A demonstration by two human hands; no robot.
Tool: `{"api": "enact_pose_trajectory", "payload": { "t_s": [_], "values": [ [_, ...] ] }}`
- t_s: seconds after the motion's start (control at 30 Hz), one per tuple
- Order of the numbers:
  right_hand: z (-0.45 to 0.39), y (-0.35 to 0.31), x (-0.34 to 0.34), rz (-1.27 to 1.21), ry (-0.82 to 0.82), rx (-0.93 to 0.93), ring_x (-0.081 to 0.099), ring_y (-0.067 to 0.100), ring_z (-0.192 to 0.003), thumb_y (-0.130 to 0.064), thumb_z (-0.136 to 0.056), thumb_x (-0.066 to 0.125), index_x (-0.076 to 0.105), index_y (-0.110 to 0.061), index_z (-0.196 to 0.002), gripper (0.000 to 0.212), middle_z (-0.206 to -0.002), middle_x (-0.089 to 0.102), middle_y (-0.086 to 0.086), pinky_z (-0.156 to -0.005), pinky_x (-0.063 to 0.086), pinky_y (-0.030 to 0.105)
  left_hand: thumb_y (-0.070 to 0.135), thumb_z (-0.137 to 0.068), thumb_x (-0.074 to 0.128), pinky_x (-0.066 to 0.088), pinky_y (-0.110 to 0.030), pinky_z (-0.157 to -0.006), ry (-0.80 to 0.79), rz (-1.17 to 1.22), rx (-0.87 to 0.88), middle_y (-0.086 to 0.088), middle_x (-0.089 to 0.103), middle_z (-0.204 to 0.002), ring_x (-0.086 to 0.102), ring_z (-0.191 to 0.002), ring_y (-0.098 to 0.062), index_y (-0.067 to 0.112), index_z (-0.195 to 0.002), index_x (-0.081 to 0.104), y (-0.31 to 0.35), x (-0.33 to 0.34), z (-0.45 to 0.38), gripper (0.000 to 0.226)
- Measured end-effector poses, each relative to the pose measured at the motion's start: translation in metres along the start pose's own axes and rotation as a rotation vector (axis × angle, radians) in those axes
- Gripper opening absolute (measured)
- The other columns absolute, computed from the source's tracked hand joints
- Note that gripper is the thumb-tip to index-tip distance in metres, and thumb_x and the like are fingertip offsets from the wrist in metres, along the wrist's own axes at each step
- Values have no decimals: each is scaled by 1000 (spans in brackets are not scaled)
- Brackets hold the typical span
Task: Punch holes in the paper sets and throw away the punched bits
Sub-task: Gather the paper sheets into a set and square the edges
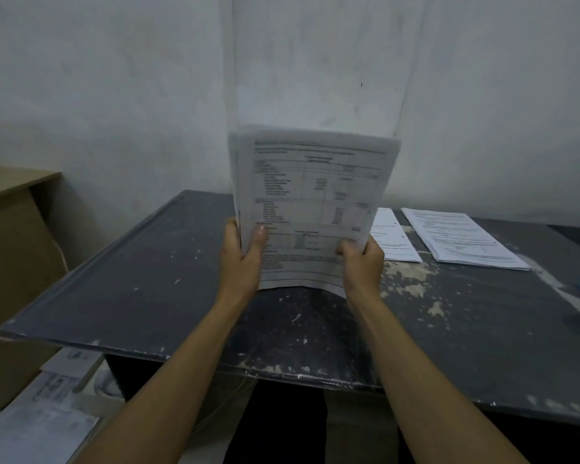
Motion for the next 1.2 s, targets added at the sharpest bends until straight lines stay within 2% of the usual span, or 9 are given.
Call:
{"api": "enact_pose_trajectory", "payload": {
  "t_s": [0.13, 0.23, 0.37, 0.5, 0.6, 0.7, 0.77, 1.03, 1.2],
  "values": [
    [-4, 4, 0, 18, -31, 67, 66, 10, -84, -6, -83, 61, 70, -12, -94, 16, -90, 72, -5, -60, 52, 18, 32, -103, 54, 54, -28, -96, -41, -21, -42, 21, 65, -118, 62, -111, 1, 39, -120, 54, -1, 3, -4, 19],
    [-12, -15, -1, 55, -56, 4, 65, 12, -81, -4, -78, 63, 67, -12, -87, 13, -86, 70, -5, -56, 52, 19, 35, -96, 65, 59, -33, -90, -33, -32, -22, 20, 70, -108, 67, -103, 0, 34, -110, 57, 11, -3, -13, 16],
    [-30, -48, -1, 54, -136, -43, 68, 24, -87, -12, -72, 63, 64, -9, -91, 20, -92, 71, 5, -71, 58, 38, 35, -89, 73, 61, -36, -82, -66, -55, 64, 5, 70, -109, 71, -99, -12, 21, -107, 58, 44, -9, -43, 27],
    [-50, -86, 6, -11, -221, -65, 68, 17, -79, -15, -66, 63, 62, -8, -90, 25, -88, 71, 4, -63, 55, 32, 34, -86, 77, 62, -35, -77, -97, -28, 107, -3, 73, -109, 73, -96, -16, 1, -112, 61, 75, -6, -70, 44],
    [-51, -99, 16, -14, -270, -62, 68, 11, -72, -14, -67, 61, 62, -13, -89, 21, -83, 72, -4, -57, 54, 26, 28, -85, 78, 62, -31, -75, -122, 15, 98, -3, 75, -109, 74, -96, -17, 5, -116, 66, 83, 2, -75, 40],
    [-43, -105, 24, 16, -250, -63, 58, 4, -58, -9, -69, 58, 62, -20, -69, 12, -67, 65, -10, -48, 46, 20, 27, -84, 80, 63, -36, -75, -79, 6, 64, -3, 76, -106, 75, -92, -16, 7, -112, 70, 80, 10, -74, 36],
    [-43, -110, 24, 22, -205, -79, 51, 0, -48, -1, -71, 54, 54, -22, -51, 29, -54, 57, -16, -42, 38, 16, 27, -84, 81, 63, -39, -74, -50, 16, 64, -4, 76, -104, 75, -90, -18, 7, -110, 71, 82, 12, -76, 34],
    [-47, -113, 5, 33, -53, -86, 42, 4, -50, -7, -70, 53, 43, -22, -59, 21, -50, 47, -18, -45, 35, 19, 30, -78, 85, 63, -34, -70, -59, 57, 59, 1, 77, -101, 75, -88, -16, 9, -109, 67, 84, 9, -78, 42],
    [-48, -111, 14, 35, -143, -41, 52, 14, -61, -13, -59, 52, 49, -20, -63, 8, -61, 56, -10, -51, 42, 27, 31, -73, 89, 63, -39, -75, -136, 79, 17, 2, 78, -99, 76, -90, -18, 19, -101, 75, 79, 20, -78, 34]
  ]
}}
Point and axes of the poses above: each hand's wrist, its own z-axis away from the middle knuckle, its own x-axis out of the palm, y = z × x, the point moved 8 cm from there along -z, towards the middle knuckle
